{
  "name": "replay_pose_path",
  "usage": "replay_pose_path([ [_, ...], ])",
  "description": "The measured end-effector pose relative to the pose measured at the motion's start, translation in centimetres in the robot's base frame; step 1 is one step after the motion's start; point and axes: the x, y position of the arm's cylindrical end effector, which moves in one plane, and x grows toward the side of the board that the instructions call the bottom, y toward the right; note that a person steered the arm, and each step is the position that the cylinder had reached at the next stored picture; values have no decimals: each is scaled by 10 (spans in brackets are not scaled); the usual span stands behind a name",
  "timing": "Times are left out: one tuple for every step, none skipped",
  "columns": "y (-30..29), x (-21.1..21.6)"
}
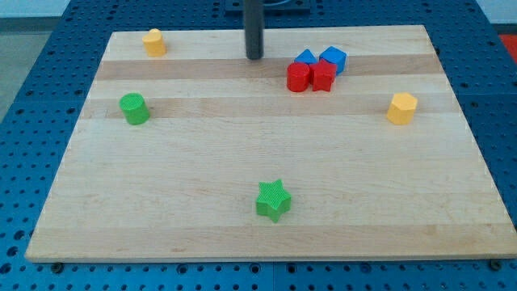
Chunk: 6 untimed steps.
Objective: Push the heart diagonally top left to the green star
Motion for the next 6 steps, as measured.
replay_pose_path([
  [-42,-29],
  [-84,-49],
  [-112,-56],
  [-145,-56],
  [-183,-56],
  [-188,-42],
])
